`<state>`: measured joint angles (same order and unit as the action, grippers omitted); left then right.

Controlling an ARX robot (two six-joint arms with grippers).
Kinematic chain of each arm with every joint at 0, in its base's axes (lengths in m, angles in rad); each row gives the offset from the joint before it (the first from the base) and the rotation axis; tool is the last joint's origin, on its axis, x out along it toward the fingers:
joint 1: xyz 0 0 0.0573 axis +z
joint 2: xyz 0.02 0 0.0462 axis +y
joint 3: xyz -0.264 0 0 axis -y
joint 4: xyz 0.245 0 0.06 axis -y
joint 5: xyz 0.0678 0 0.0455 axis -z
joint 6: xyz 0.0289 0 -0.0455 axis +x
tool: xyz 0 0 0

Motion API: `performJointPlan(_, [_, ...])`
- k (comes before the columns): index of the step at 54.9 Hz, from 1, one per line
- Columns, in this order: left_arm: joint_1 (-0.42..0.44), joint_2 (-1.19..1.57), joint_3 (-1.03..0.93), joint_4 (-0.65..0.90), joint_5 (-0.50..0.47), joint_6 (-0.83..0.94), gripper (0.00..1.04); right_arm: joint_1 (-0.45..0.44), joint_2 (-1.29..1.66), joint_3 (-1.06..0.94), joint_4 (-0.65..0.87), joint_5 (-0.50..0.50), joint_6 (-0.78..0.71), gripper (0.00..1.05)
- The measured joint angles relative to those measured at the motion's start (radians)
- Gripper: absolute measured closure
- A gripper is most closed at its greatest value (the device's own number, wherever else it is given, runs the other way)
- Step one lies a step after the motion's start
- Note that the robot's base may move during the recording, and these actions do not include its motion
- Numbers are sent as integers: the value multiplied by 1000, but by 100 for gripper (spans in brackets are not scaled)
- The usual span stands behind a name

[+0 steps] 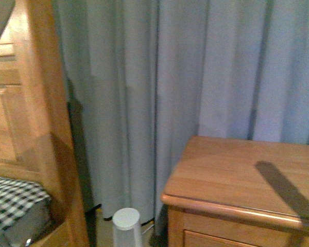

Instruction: Clean up trash

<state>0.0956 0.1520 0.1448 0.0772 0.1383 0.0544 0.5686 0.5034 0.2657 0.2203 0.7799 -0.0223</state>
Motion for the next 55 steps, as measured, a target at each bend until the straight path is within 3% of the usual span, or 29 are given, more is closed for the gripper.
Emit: performJointPlan(55, [0, 0, -5, 1, 2, 0, 77, 2, 0, -4, -2, 5, 3, 85])
